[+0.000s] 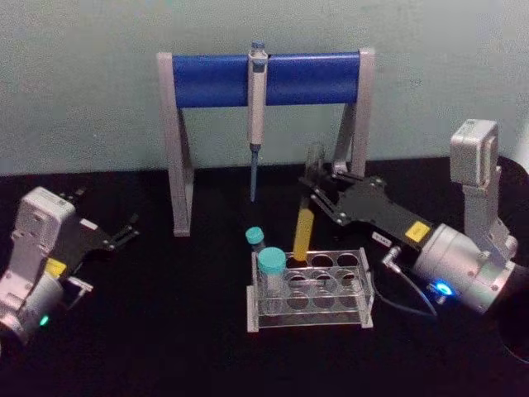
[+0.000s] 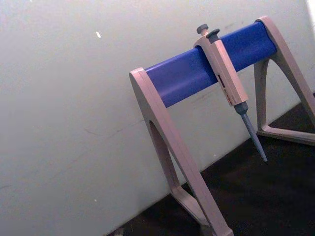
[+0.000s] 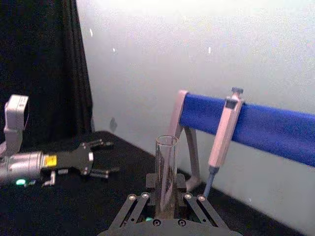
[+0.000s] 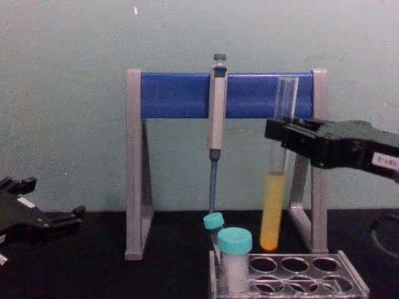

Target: Pick up the test tube from the test tube rack, shake it, then place it back into the test tube rack.

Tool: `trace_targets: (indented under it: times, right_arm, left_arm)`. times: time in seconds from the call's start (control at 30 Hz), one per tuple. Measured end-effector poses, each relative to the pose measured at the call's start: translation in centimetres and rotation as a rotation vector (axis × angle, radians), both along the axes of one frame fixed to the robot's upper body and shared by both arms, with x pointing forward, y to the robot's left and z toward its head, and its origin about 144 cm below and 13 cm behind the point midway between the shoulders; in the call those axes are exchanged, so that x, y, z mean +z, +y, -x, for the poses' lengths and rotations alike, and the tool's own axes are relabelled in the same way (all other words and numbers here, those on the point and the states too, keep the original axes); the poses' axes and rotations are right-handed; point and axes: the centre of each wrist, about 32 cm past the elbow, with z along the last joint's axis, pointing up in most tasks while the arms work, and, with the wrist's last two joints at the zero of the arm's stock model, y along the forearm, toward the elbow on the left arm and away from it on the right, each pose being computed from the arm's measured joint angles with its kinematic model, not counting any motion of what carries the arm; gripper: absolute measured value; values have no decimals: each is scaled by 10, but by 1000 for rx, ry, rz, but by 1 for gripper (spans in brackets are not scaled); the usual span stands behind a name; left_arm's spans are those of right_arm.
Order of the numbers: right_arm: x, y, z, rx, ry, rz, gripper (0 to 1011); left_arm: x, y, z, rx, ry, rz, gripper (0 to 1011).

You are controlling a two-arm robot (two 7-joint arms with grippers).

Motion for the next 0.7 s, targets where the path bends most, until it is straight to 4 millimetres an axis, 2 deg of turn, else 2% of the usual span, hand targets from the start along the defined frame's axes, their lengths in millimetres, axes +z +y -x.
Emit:
trace_targets:
  times: [0.37,0.7]
  right_arm:
    - [-3,5,-11,-92,-62,-22,234]
    - [-2,0,-9,-140,-77,2,234]
  left_arm:
    - [0,0,0,0,0,0,1001]
    - [0,0,0,0,0,0,1001]
